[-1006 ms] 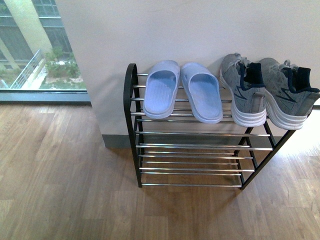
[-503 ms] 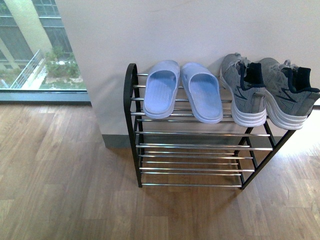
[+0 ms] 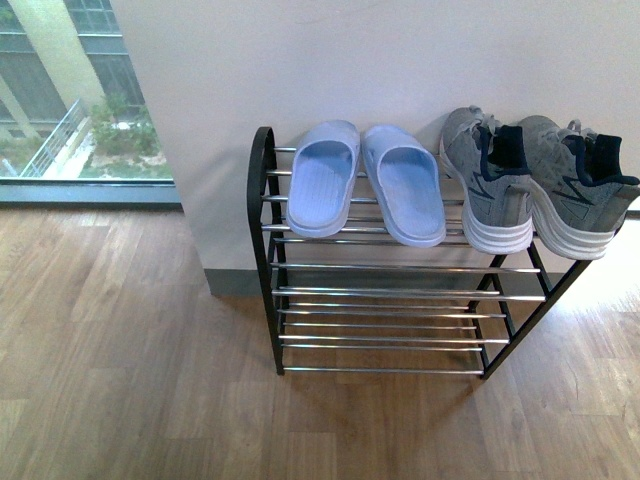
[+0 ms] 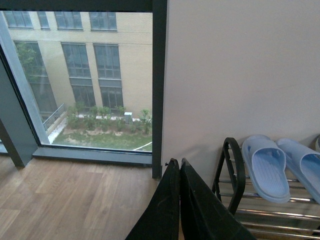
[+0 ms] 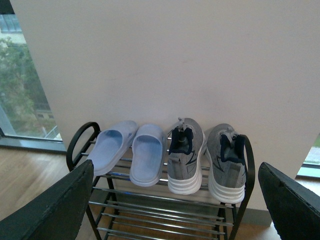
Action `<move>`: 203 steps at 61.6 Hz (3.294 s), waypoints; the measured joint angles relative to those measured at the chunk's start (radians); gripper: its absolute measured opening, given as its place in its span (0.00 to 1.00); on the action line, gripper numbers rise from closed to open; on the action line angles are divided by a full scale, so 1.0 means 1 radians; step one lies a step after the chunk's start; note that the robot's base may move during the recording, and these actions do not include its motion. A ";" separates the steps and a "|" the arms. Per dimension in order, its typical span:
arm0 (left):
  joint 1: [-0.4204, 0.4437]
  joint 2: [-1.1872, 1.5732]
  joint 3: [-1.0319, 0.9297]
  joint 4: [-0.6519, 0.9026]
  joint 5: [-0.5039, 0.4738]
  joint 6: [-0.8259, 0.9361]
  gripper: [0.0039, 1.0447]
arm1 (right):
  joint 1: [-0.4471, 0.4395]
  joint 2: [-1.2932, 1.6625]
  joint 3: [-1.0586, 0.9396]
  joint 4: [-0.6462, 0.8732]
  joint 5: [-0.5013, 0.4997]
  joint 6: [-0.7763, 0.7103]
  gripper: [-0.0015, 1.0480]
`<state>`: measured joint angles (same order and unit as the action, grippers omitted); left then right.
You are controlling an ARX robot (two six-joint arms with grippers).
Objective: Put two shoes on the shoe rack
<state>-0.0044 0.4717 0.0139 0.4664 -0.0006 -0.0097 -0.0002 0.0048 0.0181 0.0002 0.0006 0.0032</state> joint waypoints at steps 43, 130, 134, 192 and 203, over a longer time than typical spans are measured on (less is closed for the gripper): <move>0.000 -0.265 0.000 -0.257 0.000 0.000 0.01 | 0.000 0.000 0.000 0.000 0.000 0.000 0.91; 0.001 -0.456 0.000 -0.467 0.000 0.003 0.91 | 0.000 0.001 0.000 0.000 0.000 0.000 0.91; 0.001 -0.456 0.000 -0.467 0.000 0.003 0.91 | 0.000 -0.001 0.000 0.000 0.000 0.000 0.91; 0.001 -0.456 0.000 -0.467 0.000 0.003 0.91 | 0.000 -0.001 0.000 0.000 0.000 0.000 0.91; 0.001 -0.456 0.000 -0.467 0.000 0.003 0.91 | 0.000 0.000 0.000 0.000 0.000 0.000 0.91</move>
<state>-0.0032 0.0158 0.0139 -0.0002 -0.0002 -0.0067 -0.0002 0.0044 0.0181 -0.0002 0.0006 0.0032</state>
